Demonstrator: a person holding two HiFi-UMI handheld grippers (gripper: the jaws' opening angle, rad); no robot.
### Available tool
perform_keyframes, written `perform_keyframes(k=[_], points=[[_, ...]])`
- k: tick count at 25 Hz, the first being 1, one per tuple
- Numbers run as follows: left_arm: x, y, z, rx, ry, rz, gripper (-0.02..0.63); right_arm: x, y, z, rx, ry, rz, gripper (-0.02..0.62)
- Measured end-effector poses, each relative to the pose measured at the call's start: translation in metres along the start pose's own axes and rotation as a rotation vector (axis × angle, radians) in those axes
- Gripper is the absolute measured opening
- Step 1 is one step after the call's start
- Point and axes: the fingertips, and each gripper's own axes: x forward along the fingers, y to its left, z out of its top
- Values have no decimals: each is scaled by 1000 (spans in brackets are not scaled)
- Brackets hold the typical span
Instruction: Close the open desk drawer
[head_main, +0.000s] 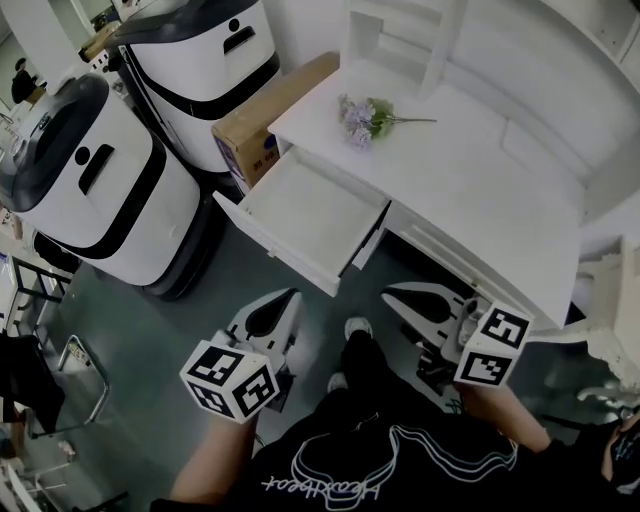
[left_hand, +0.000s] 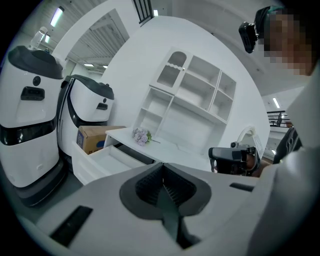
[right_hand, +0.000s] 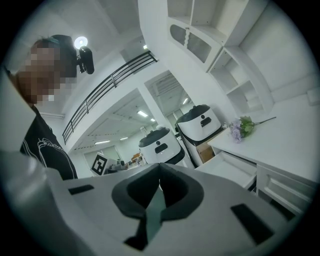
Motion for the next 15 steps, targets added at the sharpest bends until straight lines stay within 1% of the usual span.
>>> perform_keyframes(k=[6,11,15], points=[[21,36,-14,3,34,61,5,10,-27,-2,24,32,0,6],[41,62,-24,4,67,90,5,21,-52,1,47,50,2,6],[54,84,-41,0,107,111,5,31,-68,-2,66,72,3,6]])
